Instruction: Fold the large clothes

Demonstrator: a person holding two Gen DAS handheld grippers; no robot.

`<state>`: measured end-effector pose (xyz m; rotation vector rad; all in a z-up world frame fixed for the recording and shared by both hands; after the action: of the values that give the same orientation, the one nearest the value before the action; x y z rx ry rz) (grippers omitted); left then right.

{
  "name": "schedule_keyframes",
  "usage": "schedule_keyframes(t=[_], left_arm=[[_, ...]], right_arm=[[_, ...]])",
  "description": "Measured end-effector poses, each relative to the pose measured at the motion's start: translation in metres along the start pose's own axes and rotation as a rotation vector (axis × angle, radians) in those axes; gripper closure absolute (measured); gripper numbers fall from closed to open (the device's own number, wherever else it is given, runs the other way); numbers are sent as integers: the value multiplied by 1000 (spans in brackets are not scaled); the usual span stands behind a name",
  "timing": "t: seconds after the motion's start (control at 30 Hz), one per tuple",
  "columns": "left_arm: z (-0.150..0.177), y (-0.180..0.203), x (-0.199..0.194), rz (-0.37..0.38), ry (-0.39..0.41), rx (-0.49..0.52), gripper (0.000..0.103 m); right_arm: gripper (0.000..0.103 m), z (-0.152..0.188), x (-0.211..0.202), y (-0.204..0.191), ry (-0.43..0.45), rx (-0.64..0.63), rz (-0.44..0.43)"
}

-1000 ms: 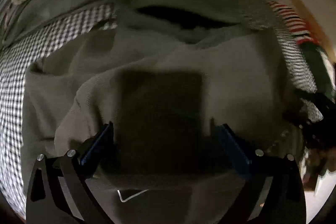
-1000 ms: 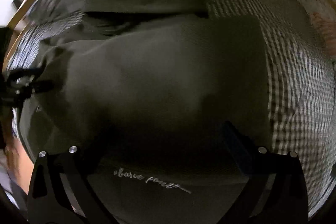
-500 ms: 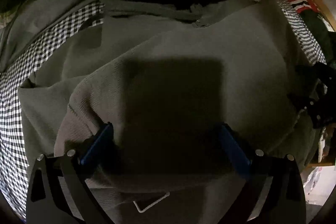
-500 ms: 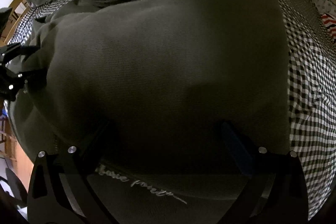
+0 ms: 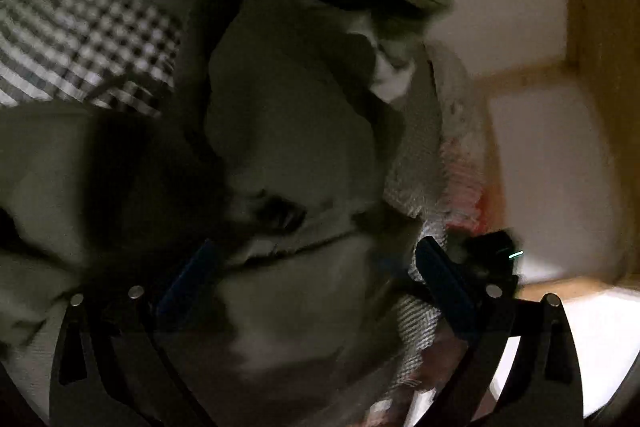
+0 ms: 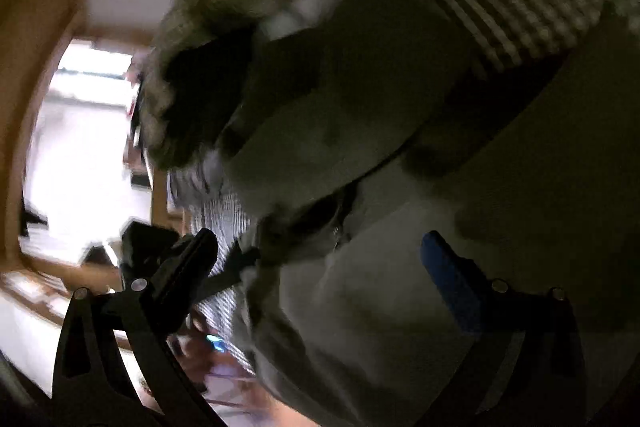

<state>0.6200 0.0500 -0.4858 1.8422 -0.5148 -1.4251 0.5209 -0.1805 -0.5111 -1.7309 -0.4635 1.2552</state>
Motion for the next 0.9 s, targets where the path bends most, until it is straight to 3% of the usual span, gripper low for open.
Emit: schedule_keyframes(t=[0.17,0.3,0.4,0.47,0.57,0.6,0.67,0.7,0.8,0.9], left_arm=[[-17,-7,26,10,-4,-123,5],[-22,-9,42,-39,-8,-159,5],[-26,-7,48,-64,5,-194,5],[-30,-3,51,-82,6,-193,5],[-32,5,56,-130,0,-166,6],[-33,6,58,-143,-2,-169,10],[-38,9,64,-208,-6,-169,31],[-39,8,67,-259,-18,-163,45],[-40,8,71,-313,-48,-149,57],[-41,10,71,-345,-56,-114,69]], right_arm=[[3,-18,15,28,36,187,-25],[3,-23,15,31,56,237,-10],[7,-30,6,25,124,275,-48],[7,-39,-2,13,147,266,-73],[7,-49,7,15,125,308,-32],[10,-52,14,21,113,346,-27],[23,-56,24,28,95,368,-13],[35,-56,26,30,89,372,11],[46,-53,29,33,81,381,55],[74,-50,23,30,99,348,32]])
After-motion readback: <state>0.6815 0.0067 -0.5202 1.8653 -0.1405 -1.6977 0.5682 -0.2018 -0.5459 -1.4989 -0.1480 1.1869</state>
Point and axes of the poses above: each gripper's, at about its wrist camera, not at the fingertips, and x roughly the way its jaws point, y to its right, z to its underside, the point moved 4 cm from there along x, roughly the way its jaws point, and after that the axes turned 1 degree about y, right-handed, at the moved point
